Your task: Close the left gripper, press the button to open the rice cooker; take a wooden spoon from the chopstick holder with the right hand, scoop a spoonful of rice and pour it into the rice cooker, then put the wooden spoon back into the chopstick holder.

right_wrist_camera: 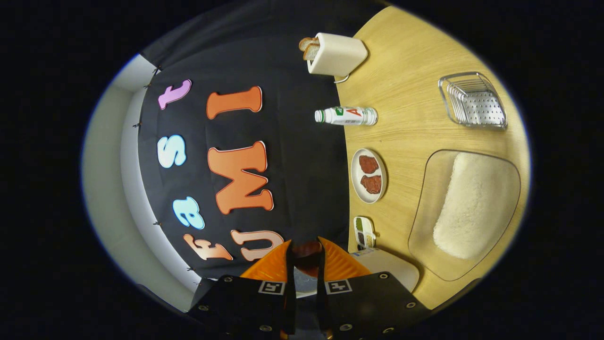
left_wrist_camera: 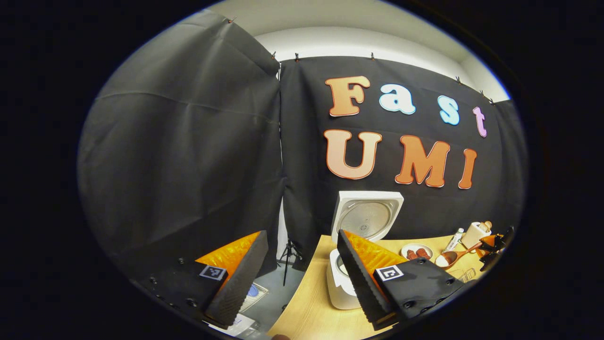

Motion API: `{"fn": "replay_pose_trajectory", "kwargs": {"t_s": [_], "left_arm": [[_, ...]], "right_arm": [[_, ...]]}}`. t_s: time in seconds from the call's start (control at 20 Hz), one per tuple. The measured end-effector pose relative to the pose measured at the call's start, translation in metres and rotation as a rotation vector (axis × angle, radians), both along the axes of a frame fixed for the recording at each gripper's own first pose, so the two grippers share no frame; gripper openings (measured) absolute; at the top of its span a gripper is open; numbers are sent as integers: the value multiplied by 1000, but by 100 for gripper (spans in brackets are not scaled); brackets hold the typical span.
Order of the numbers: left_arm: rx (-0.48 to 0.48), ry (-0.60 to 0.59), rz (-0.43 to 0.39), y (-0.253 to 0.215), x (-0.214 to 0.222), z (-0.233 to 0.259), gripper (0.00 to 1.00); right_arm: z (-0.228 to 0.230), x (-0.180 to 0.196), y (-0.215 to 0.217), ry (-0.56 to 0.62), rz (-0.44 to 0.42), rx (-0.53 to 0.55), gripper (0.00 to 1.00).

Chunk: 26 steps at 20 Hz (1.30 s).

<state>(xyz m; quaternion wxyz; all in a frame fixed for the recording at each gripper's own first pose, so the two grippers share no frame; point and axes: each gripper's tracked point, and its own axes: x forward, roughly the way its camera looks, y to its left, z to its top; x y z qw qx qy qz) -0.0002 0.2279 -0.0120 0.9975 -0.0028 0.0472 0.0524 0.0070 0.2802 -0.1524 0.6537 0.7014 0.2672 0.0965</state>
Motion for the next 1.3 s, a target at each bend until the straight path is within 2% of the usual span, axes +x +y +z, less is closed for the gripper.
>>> {"fn": "replay_pose_trajectory", "kwargs": {"t_s": [0.5,1.1,1.15,1.2,1.3], "left_arm": [[-13,26,-32,1,16,-12,99],[-31,55,-54,9,18,-28,99],[-33,55,-53,11,18,-28,99],[-35,56,-54,11,18,-28,99],[-36,57,-58,13,18,-30,100]], "right_arm": [[24,29,93,-31,119,-46,16],[42,42,184,-123,243,-210,16],[42,40,190,-132,253,-222,12],[43,40,196,-142,264,-231,17],[46,39,205,-166,280,-264,16]]}}
